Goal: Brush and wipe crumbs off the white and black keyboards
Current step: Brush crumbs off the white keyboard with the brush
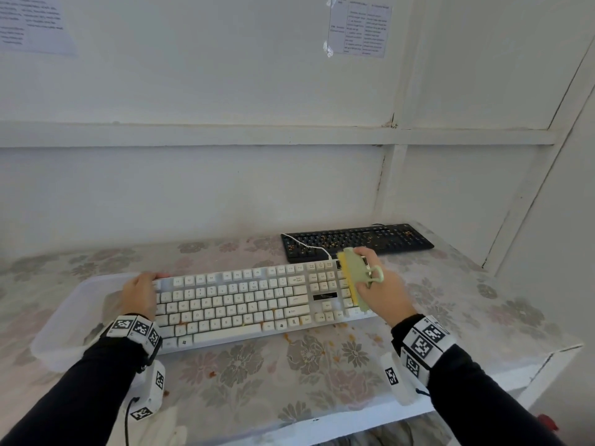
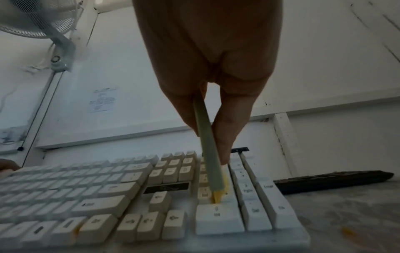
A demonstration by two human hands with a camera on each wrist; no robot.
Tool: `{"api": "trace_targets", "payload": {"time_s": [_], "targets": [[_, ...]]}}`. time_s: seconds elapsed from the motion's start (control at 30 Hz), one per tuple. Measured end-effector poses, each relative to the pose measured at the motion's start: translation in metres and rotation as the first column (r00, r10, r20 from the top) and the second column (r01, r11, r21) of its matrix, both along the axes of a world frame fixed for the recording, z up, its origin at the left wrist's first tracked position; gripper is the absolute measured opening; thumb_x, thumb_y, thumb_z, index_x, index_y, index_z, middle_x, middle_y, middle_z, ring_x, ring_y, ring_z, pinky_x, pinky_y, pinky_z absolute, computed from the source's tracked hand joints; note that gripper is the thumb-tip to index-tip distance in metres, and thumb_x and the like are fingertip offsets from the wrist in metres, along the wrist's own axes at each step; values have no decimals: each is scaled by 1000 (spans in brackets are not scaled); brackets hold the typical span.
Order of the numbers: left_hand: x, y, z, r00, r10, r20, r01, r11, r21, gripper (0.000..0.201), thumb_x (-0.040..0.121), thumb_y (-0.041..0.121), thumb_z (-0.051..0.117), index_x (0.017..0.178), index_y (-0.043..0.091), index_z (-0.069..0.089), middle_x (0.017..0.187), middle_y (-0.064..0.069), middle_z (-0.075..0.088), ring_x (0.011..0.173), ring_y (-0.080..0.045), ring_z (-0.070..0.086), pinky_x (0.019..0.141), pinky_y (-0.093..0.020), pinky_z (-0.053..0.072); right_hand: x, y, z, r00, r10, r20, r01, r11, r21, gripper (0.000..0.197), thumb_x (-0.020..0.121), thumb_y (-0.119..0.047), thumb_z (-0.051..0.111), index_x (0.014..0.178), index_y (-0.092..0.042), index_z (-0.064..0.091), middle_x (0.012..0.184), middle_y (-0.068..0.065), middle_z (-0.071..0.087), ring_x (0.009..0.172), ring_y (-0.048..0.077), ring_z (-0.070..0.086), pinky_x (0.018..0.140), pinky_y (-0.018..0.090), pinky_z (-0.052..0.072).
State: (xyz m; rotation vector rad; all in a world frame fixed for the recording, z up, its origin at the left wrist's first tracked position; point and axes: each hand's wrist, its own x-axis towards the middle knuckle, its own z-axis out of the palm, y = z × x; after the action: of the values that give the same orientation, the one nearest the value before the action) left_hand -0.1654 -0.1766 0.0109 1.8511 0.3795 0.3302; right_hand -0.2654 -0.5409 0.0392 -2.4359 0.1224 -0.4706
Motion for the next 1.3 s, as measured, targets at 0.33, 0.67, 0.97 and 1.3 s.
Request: {"api": "trace_targets", "payload": {"time_s": [0.33,0.67,0.97,1.3], "targets": [[3,2,0,998,-21,-52,18,998,-52,24,99,7,32,102,20,52,133,-25,49,96,-14,32,51,-1,30,-2,-17,10,977,-68,-204,83,994,70,44,82,3,50,115,-26,47,76,3,55,63,19,57,60,32,56],[3,1,0,1000,-6,-26,4,997,-73,24,98,4,33,96,17,53,105,-5,41,81,-21,32,50,5,27,-1,-22,0,989,-54,-135,56,998,15,57,80,5,49,121,-34,45,75,8,59,55,18,53,54,33,51],[-6,-5,7,999,-28,-27,29,999,31,46,98,-3,31,70,33,40,74,-8,30,79,-18,26,49,7,26,-5,-20,12,980,-100,173,76,987,138,53,87,1,52,132,-21,37,79,4,61,52,13,55,43,17,47],[-9,-3,8,999,-35,-2,35,989,142,47,97,-3,32,69,34,39,69,5,27,75,-15,48,50,7,27,-24,-18,18,900,-145,-411,237,954,182,7,84,-2,50,87,-6,54,77,12,58,65,20,56,51,24,51]]}}
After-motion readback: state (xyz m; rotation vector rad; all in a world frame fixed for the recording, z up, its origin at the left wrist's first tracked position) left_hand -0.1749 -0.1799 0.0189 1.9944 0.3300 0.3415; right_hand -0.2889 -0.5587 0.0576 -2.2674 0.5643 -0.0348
